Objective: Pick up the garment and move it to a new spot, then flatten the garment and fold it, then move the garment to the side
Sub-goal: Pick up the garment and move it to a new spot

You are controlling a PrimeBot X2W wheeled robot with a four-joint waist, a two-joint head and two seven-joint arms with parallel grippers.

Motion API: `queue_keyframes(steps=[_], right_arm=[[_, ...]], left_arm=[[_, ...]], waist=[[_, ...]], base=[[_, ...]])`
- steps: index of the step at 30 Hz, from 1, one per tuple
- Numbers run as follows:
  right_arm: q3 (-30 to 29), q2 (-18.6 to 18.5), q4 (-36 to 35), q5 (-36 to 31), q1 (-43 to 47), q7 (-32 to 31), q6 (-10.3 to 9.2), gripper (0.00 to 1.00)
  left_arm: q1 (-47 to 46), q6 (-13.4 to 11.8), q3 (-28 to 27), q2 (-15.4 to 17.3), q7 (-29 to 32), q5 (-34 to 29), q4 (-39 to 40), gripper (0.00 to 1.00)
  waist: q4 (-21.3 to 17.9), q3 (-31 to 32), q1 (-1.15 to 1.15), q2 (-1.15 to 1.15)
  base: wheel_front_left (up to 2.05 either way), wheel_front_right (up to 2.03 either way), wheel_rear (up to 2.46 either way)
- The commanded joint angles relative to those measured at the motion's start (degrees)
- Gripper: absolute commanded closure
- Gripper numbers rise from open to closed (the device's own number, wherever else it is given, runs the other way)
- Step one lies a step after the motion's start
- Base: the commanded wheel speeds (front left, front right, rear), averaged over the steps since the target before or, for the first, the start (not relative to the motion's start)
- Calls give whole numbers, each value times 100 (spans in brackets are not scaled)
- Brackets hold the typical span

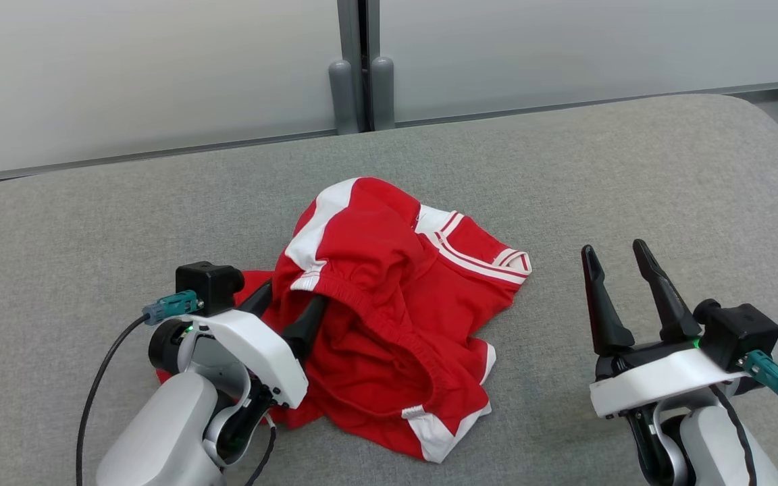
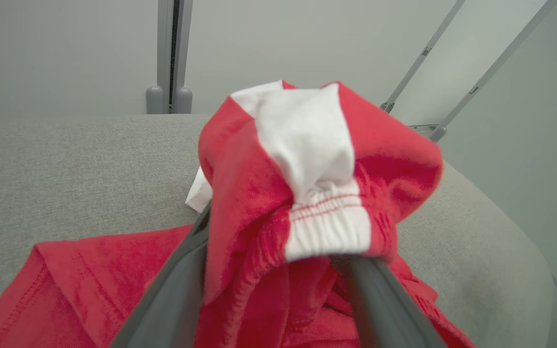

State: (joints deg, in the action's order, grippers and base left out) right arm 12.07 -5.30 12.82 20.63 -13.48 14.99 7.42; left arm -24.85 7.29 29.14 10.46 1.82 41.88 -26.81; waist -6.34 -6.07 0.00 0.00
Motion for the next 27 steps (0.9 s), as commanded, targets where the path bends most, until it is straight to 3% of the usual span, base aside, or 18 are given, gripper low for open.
queue_keyframes(steps=[1,7,21,27], right_arm=[[29,-48,30,4,19,28,13,0],[52,-94,81,27,131,28,13,0],[-65,-162,-42,-15,459,28,13,0],[-78,-185,-53,-17,523,28,13,0]], left_arm=[[-72,22,61,85,-191,-63,-34,0],[97,-60,87,333,-825,-302,21,0],[1441,-1355,-326,666,-1546,-706,1437,0],[1891,-1593,-476,601,-1668,-826,1764,0]], waist=[[73,54,0,0],[193,244,0,0],[395,407,0,0],[471,382,0,0]], base=[[0,0,0],[0,0,0],[0,0,0],[0,0,0]])
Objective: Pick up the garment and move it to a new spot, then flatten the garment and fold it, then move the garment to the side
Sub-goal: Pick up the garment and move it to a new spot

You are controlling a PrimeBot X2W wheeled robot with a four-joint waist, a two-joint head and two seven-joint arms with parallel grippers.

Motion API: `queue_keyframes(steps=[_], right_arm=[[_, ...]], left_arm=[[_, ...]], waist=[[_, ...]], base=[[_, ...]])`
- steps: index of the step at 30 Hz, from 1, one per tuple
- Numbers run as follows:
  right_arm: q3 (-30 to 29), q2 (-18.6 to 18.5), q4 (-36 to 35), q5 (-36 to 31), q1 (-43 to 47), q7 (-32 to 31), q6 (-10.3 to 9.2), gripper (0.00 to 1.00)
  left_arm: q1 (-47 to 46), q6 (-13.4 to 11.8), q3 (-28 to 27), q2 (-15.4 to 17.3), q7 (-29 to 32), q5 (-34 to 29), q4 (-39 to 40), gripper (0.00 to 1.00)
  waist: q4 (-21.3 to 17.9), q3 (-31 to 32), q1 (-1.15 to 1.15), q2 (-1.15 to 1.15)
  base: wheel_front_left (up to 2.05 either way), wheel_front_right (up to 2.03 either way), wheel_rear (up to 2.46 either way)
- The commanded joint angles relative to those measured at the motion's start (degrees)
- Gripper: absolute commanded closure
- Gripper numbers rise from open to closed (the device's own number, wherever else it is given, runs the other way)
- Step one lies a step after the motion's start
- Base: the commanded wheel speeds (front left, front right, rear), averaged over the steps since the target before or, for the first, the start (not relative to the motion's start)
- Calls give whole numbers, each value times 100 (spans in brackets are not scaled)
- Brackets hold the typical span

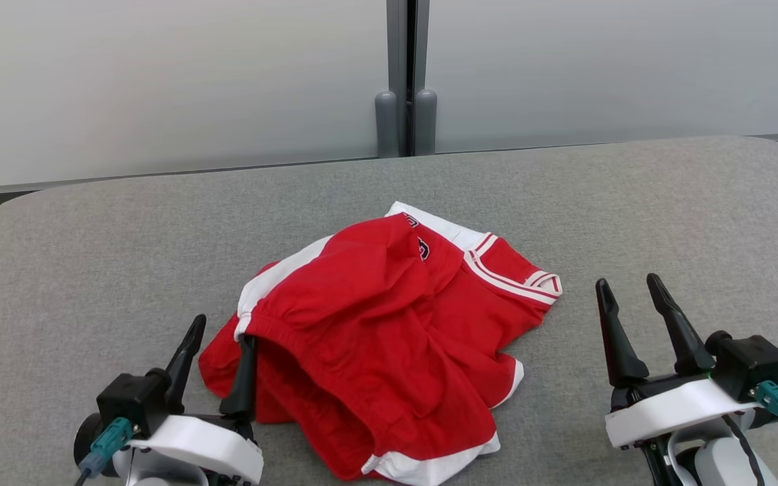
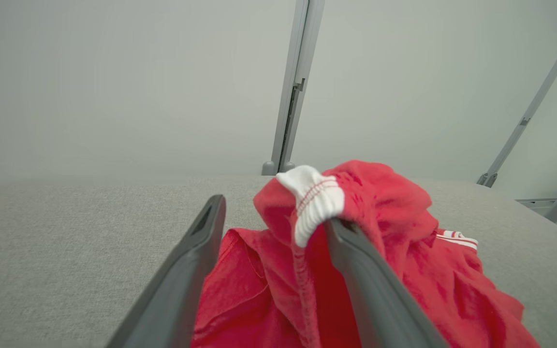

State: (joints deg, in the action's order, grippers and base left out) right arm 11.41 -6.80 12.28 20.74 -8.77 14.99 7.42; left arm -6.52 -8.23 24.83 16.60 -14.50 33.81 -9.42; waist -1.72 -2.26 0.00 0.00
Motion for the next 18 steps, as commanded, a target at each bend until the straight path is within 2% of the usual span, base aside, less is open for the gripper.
queue_keyframes(steps=[1,6,11,18], right_arm=[[-4,-36,7,-29,48,28,13,0],[27,-44,24,-21,27,28,13,0],[77,-47,74,4,16,28,13,0],[22,-59,143,36,64,28,13,0]], left_arm=[[81,-39,-73,-34,-40,-21,47,0],[108,-13,-107,-81,-52,-52,84,0],[134,100,202,37,589,-15,-138,0],[335,79,315,12,741,76,-345,0]], waist=[[15,6,0,0],[19,28,0,0],[-43,58,0,0],[-86,82,0,0]], base=[[0,0,0],[0,0,0],[0,0,0],[0,0,0]])
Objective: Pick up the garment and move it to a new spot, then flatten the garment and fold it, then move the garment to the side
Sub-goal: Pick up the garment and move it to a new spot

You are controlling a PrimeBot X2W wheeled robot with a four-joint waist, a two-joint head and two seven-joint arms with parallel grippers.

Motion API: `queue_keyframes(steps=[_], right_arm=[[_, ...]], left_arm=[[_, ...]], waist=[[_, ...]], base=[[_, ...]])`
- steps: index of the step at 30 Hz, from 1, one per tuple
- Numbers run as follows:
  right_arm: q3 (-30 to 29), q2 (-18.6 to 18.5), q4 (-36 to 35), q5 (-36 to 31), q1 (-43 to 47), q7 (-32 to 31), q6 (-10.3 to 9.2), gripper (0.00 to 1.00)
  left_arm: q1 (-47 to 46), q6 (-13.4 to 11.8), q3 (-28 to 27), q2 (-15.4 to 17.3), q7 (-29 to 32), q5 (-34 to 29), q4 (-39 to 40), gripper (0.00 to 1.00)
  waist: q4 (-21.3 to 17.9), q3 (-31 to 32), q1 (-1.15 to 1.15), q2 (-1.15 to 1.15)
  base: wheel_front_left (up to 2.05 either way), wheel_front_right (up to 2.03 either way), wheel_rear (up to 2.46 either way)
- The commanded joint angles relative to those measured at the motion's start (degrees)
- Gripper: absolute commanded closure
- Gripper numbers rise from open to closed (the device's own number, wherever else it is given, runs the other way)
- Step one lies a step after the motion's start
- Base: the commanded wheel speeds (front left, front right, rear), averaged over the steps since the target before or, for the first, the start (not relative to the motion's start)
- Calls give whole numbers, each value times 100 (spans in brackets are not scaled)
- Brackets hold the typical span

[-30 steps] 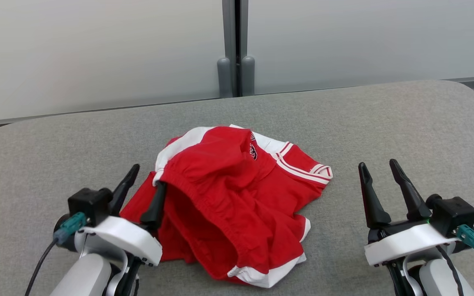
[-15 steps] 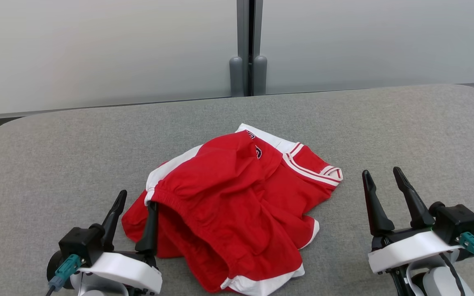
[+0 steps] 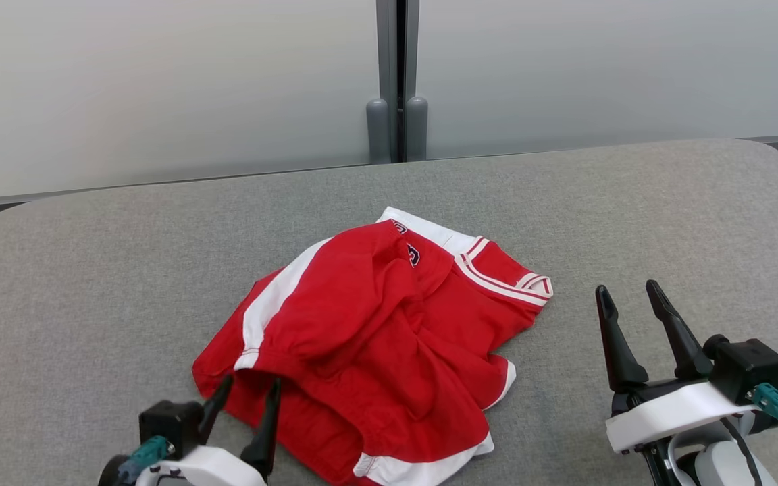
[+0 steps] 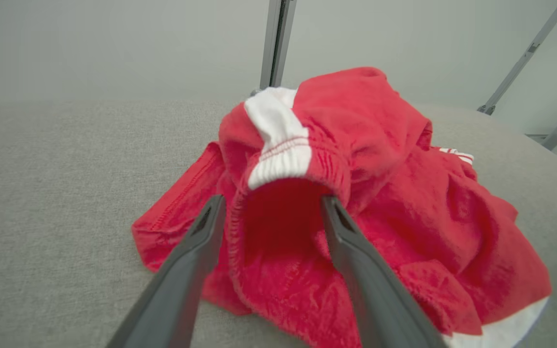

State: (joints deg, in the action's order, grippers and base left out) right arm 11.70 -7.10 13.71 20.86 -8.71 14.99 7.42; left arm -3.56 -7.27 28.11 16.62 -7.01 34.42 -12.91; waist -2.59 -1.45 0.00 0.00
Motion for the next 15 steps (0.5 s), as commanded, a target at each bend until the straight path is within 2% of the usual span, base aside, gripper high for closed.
queue_keyframes(steps=[1,7,15], right_arm=[[-4,-29,22,30,68,28,13,0],[-1,-33,89,38,68,28,13,0],[-121,-57,49,3,123,28,13,0]], left_arm=[[81,-2,19,2,34,36,-55,0],[217,58,155,75,103,0,-249,0],[345,-384,-341,272,-445,-58,383,0]], waist=[[8,7,0,0],[53,33,0,0],[196,85,0,0]], base=[[0,0,0],[0,0,0],[0,0,0]])
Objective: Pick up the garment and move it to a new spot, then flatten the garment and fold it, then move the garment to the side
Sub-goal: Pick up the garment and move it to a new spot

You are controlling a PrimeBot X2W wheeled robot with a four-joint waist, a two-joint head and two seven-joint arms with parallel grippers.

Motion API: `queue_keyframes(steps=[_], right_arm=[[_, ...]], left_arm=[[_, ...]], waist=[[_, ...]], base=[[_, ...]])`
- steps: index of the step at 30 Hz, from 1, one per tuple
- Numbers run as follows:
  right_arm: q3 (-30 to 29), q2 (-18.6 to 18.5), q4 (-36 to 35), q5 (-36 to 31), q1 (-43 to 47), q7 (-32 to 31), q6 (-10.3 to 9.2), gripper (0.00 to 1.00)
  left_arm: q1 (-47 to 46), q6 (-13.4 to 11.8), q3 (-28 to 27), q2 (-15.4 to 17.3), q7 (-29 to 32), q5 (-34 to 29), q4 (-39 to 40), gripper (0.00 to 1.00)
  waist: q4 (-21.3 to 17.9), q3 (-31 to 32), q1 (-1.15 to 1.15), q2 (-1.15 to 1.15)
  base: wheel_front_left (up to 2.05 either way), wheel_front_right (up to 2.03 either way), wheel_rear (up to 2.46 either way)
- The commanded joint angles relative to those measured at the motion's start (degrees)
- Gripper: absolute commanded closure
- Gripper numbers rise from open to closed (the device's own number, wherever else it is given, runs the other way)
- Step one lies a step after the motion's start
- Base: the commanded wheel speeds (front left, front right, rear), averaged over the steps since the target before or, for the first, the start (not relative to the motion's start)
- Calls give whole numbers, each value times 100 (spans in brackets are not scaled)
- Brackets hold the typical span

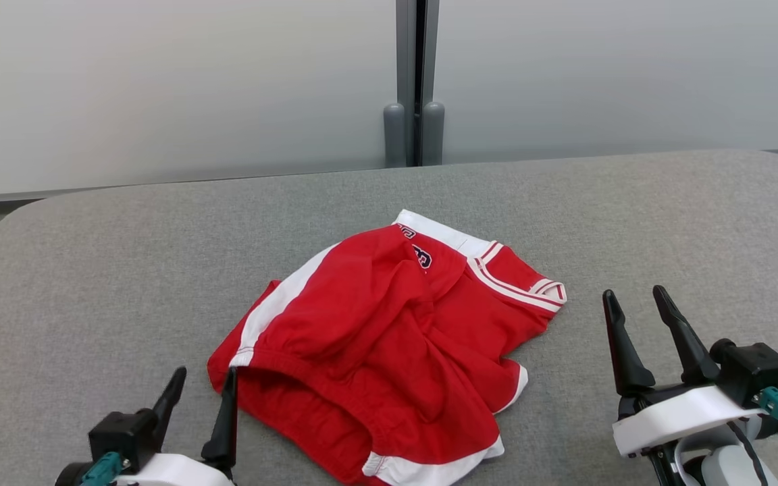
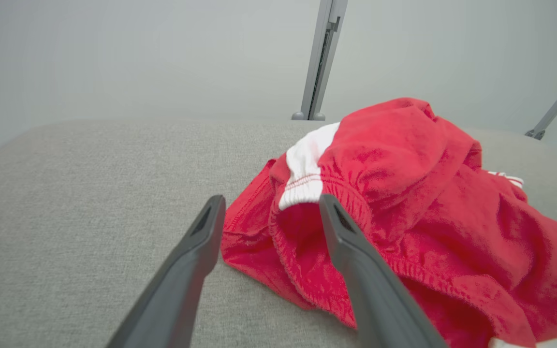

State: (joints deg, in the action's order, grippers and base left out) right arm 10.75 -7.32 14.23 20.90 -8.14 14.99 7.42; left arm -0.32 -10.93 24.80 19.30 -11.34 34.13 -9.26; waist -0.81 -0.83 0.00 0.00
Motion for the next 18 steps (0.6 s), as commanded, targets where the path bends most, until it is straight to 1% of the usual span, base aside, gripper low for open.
queue_keyframes(steps=[1,4,6,15,18], right_arm=[[-39,-30,-7,-5,91,28,13,0],[-76,-16,-56,-5,135,28,13,0],[-88,-24,-87,-3,152,28,13,0],[-185,-35,-262,-59,193,28,13,0],[-179,-29,-305,-76,210,28,13,0]], left_arm=[[64,-68,-91,-3,-92,-18,122,0],[159,-231,-329,-27,-263,-57,385,0],[226,-263,-460,-108,-327,-57,543,0],[412,-249,-716,-270,-386,-327,846,0],[456,-151,-678,-301,-388,-360,858,0]], waist=[[35,52,0,0],[59,87,0,0],[59,97,0,0],[4,79,0,0],[-19,81,0,0]], base=[[0,0,0],[0,0,0],[0,0,0],[0,0,0],[0,0,0]])
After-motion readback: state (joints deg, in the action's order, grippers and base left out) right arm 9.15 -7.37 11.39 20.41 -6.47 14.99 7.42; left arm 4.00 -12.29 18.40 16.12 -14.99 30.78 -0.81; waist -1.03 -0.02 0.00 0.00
